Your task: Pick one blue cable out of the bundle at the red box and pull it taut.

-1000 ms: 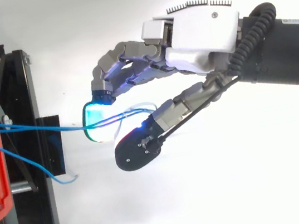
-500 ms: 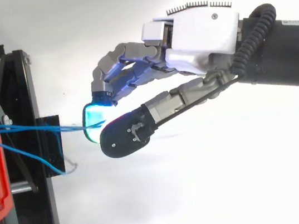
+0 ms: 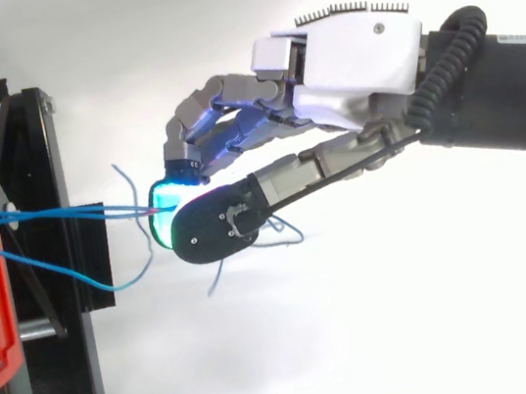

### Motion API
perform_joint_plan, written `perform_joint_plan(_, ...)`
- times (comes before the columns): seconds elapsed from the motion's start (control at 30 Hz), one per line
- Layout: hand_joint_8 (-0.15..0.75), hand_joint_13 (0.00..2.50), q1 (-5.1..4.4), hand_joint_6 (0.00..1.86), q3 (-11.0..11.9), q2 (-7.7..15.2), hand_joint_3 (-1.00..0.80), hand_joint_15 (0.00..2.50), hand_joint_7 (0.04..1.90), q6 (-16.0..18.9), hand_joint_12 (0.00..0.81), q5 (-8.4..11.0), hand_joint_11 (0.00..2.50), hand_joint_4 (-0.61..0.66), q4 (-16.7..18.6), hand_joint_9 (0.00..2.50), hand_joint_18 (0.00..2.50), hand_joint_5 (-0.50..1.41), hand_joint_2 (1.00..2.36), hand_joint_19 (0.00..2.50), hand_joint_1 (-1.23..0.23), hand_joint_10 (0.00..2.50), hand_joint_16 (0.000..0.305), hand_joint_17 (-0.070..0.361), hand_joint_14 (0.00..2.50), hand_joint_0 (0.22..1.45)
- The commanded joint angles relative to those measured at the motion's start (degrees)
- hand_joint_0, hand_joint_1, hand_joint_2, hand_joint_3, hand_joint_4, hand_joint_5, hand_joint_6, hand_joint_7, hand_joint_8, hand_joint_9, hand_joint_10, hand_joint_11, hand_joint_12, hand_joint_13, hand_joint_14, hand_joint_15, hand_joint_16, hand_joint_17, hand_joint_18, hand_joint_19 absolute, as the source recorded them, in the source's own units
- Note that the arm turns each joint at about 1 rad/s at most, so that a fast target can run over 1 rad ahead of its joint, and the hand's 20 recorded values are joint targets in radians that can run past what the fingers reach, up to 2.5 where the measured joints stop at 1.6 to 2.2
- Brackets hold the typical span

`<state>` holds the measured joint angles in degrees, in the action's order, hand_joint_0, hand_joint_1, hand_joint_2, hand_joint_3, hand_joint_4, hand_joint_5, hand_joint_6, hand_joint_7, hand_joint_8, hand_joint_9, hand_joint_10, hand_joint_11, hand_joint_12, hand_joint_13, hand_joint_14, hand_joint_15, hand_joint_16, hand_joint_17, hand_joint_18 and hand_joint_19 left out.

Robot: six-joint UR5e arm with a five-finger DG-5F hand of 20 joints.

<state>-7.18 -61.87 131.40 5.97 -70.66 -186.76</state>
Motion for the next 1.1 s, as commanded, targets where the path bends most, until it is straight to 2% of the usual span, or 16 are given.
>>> perform_joint_plan(0.0,0.298,0.29,0.06,0.84,0.0,0.0,-0.40,0.09,0.86,0.0,0.337,0.00,0.30,0.09,0.0,0.64,0.25,-0.18,1.01,0.12,-0.55,0.01,0.045,0.102,0.00,0.53)
perform_joint_plan(0.37,0.301,0.29,-0.03,0.82,0.0,0.0,-0.41,0.09,0.87,0.0,0.338,0.00,0.30,0.08,-0.1,0.65,0.25,-0.17,1.01,0.13,-0.50,0.01,0.045,0.102,0.00,0.53)
perform_joint_plan(1.07,0.309,0.29,-0.03,0.80,0.0,0.0,-0.43,0.10,0.91,0.1,0.342,0.00,0.30,0.08,-0.5,0.67,0.24,-0.16,1.00,0.13,-0.50,0.01,0.046,0.103,0.00,0.52)
